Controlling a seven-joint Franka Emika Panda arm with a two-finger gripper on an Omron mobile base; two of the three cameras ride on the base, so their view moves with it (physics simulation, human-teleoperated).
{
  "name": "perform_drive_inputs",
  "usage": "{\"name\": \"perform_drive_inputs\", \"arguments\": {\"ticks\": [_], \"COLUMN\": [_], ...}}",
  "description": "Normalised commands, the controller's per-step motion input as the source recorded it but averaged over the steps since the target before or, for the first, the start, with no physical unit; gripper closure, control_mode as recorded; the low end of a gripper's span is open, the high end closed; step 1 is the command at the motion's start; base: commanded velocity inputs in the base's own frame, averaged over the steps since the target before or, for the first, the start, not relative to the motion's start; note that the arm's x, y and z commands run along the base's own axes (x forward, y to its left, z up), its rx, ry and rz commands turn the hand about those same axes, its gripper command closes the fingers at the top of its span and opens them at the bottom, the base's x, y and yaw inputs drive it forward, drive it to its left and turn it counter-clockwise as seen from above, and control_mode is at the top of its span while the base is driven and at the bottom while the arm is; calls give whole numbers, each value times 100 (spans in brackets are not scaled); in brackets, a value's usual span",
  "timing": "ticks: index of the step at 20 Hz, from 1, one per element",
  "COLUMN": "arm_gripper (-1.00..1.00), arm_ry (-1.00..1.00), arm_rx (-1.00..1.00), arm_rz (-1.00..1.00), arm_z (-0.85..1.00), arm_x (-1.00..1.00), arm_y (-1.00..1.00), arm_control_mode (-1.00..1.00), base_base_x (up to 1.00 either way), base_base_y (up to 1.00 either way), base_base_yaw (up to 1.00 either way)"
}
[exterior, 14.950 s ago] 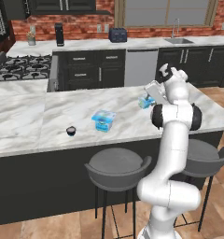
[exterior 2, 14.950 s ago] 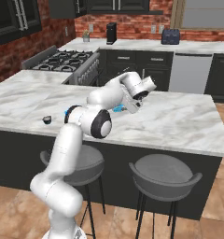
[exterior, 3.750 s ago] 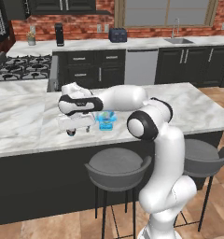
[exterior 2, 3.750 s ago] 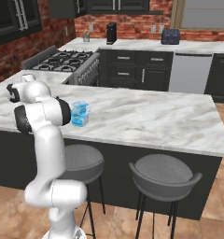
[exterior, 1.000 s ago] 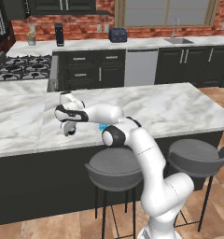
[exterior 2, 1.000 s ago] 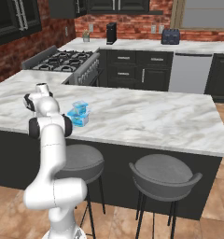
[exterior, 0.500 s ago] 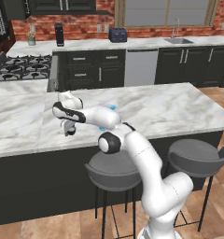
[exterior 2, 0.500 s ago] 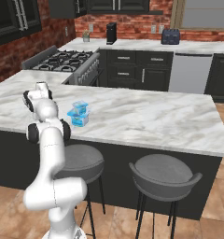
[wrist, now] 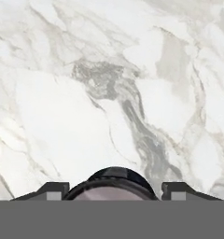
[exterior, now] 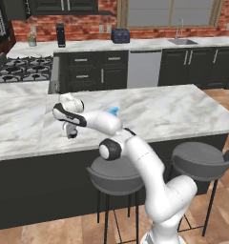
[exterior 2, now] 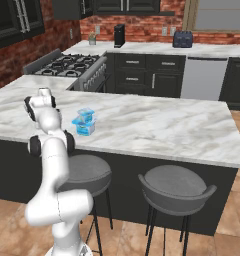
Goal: Stack the yogurt containers by placing the smaller containers on top of the larger containers.
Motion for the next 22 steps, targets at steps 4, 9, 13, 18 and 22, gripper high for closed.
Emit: {"name": "perform_drive_inputs", "arguments": {"ticks": [4,9,13,18,22], "arm_gripper": [100,100,100,100,100], "arm_ry": [0,-1,-3,-10,-18], "arm_rx": [0,0,0,1,2], "arm_rz": [3,1,0,-9,-11], "arm_z": [-9,28,81,75,50], "arm_x": [-21,-34,-31,-52,-85], "arm_y": [0,0,0,-23,-58], "arm_control_mode": [-100,-100,-100,-100,-100], "base_base_x": [0,0,0,0,0], "base_base_y": [0,0,0,0,0], "base_base_yaw": [0,0,0,0,0]}}
